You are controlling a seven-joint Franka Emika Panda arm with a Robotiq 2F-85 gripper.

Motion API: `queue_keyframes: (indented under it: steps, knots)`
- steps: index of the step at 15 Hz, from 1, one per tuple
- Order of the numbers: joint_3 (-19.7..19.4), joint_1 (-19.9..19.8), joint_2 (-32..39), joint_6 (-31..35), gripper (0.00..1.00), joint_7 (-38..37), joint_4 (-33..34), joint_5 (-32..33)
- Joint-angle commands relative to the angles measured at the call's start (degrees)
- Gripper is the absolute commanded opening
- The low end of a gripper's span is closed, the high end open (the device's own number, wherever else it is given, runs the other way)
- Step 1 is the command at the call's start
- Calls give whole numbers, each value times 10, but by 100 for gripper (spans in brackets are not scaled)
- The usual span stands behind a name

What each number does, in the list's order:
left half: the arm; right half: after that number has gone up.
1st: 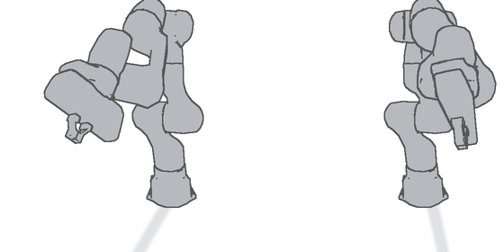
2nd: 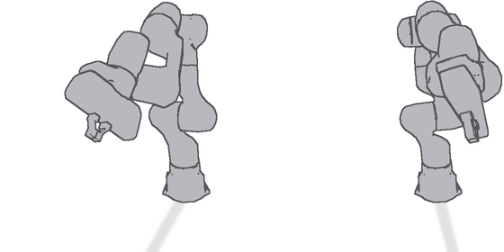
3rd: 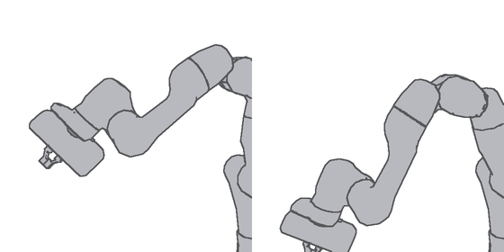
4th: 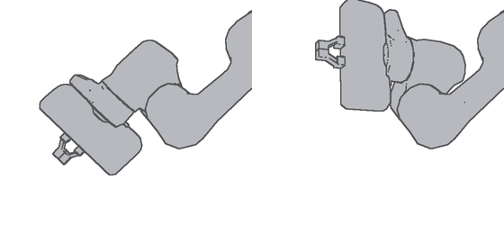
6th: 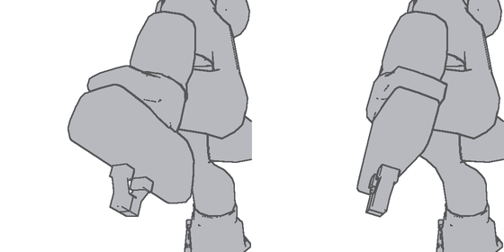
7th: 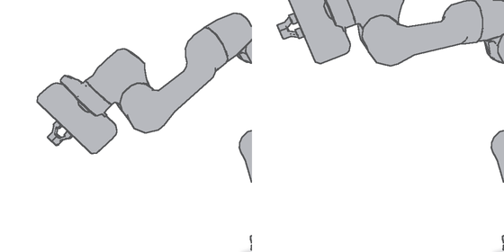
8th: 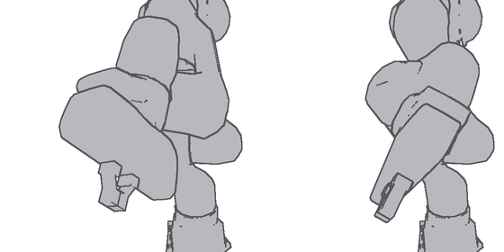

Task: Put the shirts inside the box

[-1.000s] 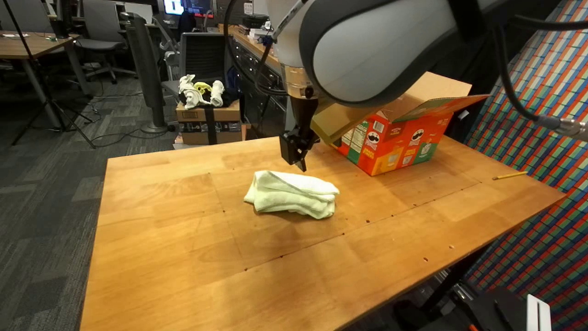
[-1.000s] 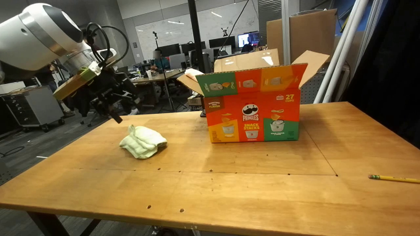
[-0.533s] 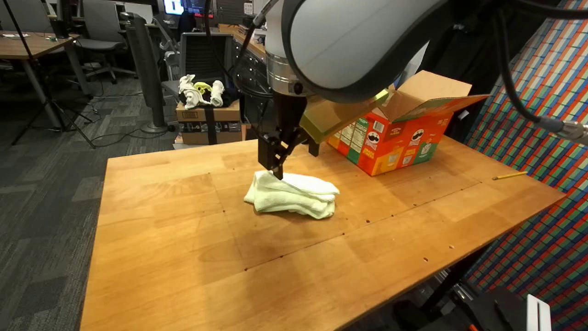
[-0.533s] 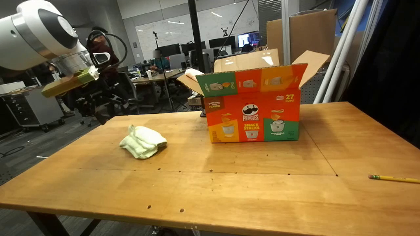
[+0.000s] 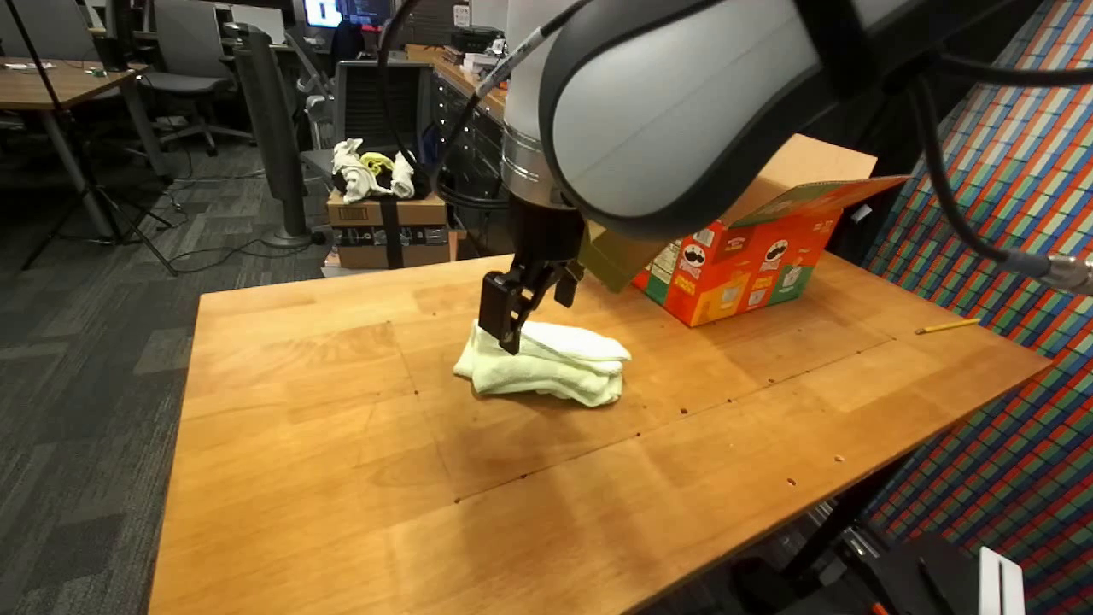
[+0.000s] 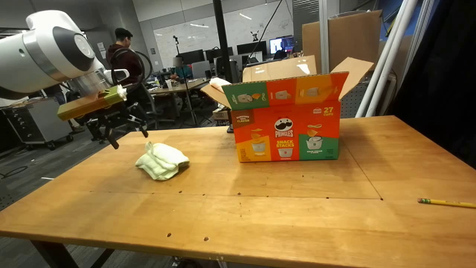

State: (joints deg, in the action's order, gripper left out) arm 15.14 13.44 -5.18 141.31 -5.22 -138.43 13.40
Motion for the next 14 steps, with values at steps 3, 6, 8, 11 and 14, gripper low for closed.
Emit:
queue_keyframes:
  steps: [3,6,8,11,14]
  knots:
    - [-10,-6,50,48,100,34,-11,42]
    - [-16,-5,79,58,100,46,-9,75]
    - [-22,-5,93,64,83,51,-7,90]
    - [-31,-6,108,67,58,59,-4,99]
    - [-39,-7,112,67,35,65,-2,102]
